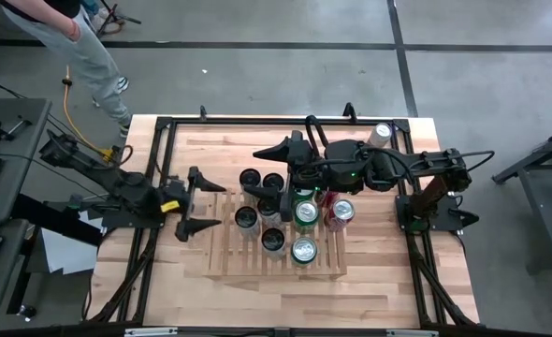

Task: Place canned beverage on shelf
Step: Put the pink-white soda can on the shelf

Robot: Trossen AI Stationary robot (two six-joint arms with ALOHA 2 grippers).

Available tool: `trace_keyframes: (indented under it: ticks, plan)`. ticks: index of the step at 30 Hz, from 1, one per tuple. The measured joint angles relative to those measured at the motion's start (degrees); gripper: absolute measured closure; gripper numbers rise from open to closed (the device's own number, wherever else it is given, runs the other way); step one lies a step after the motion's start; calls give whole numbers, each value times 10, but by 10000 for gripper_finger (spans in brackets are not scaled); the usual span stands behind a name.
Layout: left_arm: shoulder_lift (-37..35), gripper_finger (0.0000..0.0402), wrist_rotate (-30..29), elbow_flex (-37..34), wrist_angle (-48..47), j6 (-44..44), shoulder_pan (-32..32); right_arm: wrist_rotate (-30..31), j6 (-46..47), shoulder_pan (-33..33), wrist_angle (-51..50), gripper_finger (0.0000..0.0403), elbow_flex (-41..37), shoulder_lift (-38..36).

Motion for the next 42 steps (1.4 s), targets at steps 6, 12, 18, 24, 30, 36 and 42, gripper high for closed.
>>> trace_keyframes:
  ticks: [6, 12, 18, 24, 30, 36, 42]
  plan:
    - [-35, 2, 7, 0, 1, -101, 0, 0, 0, 0, 3, 25, 0, 0]
    - [-38, 2, 6, 0, 1, -179, 0, 54, 3, 0, 10, 25, 0, 0]
    - [-28, 2, 4, 1, 4, -211, 2, 149, 7, -7, 1, 25, 0, -5]
    - [-27, 2, -5, 1, 3, -210, 2, 214, 76, -33, -51, 25, 0, -13]
    - [-44, 2, -122, 1, -6, -206, 3, 303, 199, -70, -196, 25, 0, -43]
    - [-81, 2, -169, 1, -45, -249, 36, 363, 457, -137, -527, 25, 0, -88]
    - [-89, 2, -135, 1, -101, -303, 64, 308, 540, -237, -626, 25, -80, -138]
